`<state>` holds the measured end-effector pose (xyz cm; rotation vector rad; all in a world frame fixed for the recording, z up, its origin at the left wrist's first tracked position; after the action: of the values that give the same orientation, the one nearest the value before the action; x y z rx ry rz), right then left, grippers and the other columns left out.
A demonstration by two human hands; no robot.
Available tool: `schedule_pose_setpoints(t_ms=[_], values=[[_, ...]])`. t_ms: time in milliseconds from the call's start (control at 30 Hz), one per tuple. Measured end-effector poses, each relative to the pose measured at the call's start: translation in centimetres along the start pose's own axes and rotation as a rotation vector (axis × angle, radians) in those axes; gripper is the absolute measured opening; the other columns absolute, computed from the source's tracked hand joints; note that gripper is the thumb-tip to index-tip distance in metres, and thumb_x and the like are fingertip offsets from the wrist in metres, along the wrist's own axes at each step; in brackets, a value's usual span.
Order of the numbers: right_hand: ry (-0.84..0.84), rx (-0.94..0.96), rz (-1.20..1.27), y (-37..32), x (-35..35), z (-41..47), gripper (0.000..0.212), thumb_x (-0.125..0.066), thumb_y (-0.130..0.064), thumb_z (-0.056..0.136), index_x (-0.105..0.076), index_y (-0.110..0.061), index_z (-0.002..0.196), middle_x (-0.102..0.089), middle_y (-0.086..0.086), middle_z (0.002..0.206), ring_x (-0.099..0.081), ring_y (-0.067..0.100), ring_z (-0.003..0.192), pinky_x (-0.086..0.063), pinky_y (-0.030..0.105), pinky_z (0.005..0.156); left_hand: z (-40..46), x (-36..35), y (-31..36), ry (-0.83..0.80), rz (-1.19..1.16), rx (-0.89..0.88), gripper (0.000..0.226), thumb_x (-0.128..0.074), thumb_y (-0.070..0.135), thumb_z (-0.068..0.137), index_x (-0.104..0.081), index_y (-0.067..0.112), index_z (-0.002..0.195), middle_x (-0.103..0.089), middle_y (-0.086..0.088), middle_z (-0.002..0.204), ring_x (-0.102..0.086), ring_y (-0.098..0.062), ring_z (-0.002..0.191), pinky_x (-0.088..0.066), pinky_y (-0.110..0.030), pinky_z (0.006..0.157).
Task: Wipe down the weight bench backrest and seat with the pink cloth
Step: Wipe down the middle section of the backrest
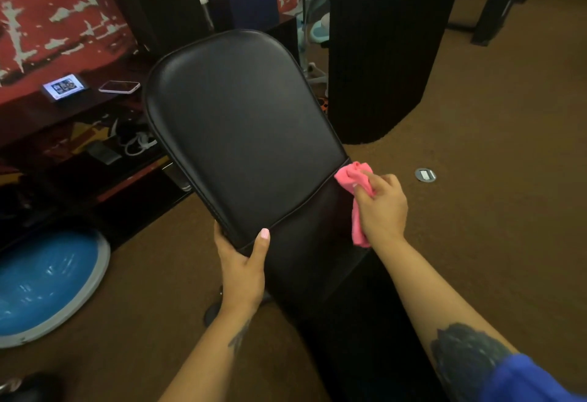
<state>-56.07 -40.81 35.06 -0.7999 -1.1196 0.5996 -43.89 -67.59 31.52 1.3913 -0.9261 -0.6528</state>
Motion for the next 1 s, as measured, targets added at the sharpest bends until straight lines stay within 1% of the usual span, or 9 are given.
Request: schedule_pose_setpoints(t_ms=[100, 233, 300, 400, 567, 700, 867, 933, 1000], values=[[-0.067, 0.076, 0.026, -1.3, -0.9, -1.4, 0.025, -0.059, -0.024, 0.087, -0.065, -0.021, 0.111, -0.048, -0.005, 0.094, -0.049, 0.008, 0.078, -0.041, 0.023, 0.068, 0.0, 0.1, 0.1, 0.009, 0.002, -0.007, 0.095, -0.063, 0.048, 0.075, -0.016, 0.020, 0.152, -0.039, 0.000, 0.150, -0.041, -0.017, 0.134, -0.036, -0.035, 0.111], [-0.167, 0.160, -0.014, 1.2, -0.6, -4.6, 0.029, -0.064, -0.015, 0.082, -0.067, -0.023, 0.110, -0.051, -0.005, 0.093, -0.053, 0.011, 0.082, -0.041, 0.025, 0.070, 0.2, 0.1, -0.2, 0.007, -0.022, -0.005, 0.092, -0.065, 0.045, 0.078, -0.016, 0.021, 0.152, -0.040, -0.001, 0.149, -0.043, -0.016, 0.133, -0.038, -0.034, 0.109], [-0.120, 0.096, -0.072, 3.3, 0.3, -4.2, 0.022, -0.062, -0.017, 0.083, -0.069, -0.018, 0.105, -0.050, -0.003, 0.092, -0.055, 0.017, 0.082, -0.037, 0.026, 0.068, 0.2, 0.2, -0.2, 0.011, -0.025, -0.011, 0.088, -0.066, 0.038, 0.083, -0.014, 0.020, 0.153, -0.039, 0.000, 0.149, -0.044, -0.013, 0.130, -0.040, -0.025, 0.103], [-0.074, -0.004, -0.095, 3.8, 0.4, -3.1, 0.025, -0.057, -0.022, 0.087, -0.066, -0.014, 0.108, -0.048, -0.003, 0.095, -0.051, 0.014, 0.080, -0.036, 0.026, 0.069, 0.1, 0.0, -0.3, 0.020, -0.033, -0.022, 0.080, -0.063, 0.027, 0.091, -0.013, 0.020, 0.153, -0.040, 0.001, 0.147, -0.045, -0.008, 0.125, -0.040, -0.004, 0.083], [-0.141, 0.088, 0.015, 1.8, -0.9, -6.2, 0.029, -0.061, -0.021, 0.085, -0.065, -0.022, 0.113, -0.051, -0.003, 0.098, -0.053, 0.012, 0.084, -0.047, 0.031, 0.074, 0.1, -0.1, -0.5, 0.026, -0.044, -0.019, 0.080, -0.060, 0.028, 0.092, -0.009, 0.021, 0.153, -0.037, -0.001, 0.150, -0.042, -0.008, 0.124, -0.036, -0.001, 0.077], [-0.125, 0.036, -0.093, 5.4, 0.5, -6.9, 0.029, -0.062, -0.022, 0.084, -0.065, -0.021, 0.113, -0.051, -0.002, 0.098, -0.053, 0.015, 0.086, -0.044, 0.031, 0.073, 0.2, -0.2, -0.4, 0.022, -0.033, -0.041, 0.081, -0.059, 0.027, 0.094, -0.005, 0.019, 0.153, -0.036, -0.003, 0.151, -0.041, -0.006, 0.123, -0.036, 0.006, 0.073], [-0.036, -0.074, -0.175, 6.0, 1.2, -3.7, 0.030, -0.055, -0.027, 0.088, -0.063, -0.017, 0.115, -0.045, -0.001, 0.095, -0.045, 0.013, 0.079, -0.031, 0.026, 0.068, 0.3, -0.3, -0.1, 0.029, -0.008, -0.080, 0.082, -0.059, 0.026, 0.094, -0.003, 0.017, 0.153, -0.036, -0.002, 0.150, -0.039, -0.005, 0.123, -0.035, 0.008, 0.076], [-0.048, -0.042, -0.159, 5.1, 0.6, -4.6, 0.029, -0.055, -0.027, 0.088, -0.064, -0.018, 0.114, -0.043, -0.003, 0.093, -0.042, 0.011, 0.077, -0.027, 0.022, 0.066, 0.4, -0.2, 0.0, 0.027, -0.019, -0.089, 0.082, -0.059, 0.025, 0.094, -0.002, 0.015, 0.153, -0.038, -0.003, 0.149, -0.040, -0.006, 0.124, -0.036, 0.000, 0.087], [-0.095, 0.010, -0.129, 5.2, 0.0, -6.8, 0.028, -0.057, -0.025, 0.087, -0.064, -0.020, 0.113, -0.044, -0.005, 0.094, -0.045, 0.010, 0.078, -0.030, 0.021, 0.066, 0.4, -0.3, 0.2, 0.019, -0.024, -0.095, 0.083, -0.059, 0.025, 0.095, -0.001, 0.015, 0.153, -0.039, -0.004, 0.149, -0.040, -0.006, 0.125, -0.035, -0.014, 0.098]])
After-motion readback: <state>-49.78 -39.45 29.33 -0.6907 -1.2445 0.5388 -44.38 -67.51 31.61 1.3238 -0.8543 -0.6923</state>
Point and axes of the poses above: each hand's wrist, its own z-axis towards the middle knuckle, its own x-axis out of the back of the hand, y = z × x, the point moved 10 cm from there along z, towards the middle knuckle
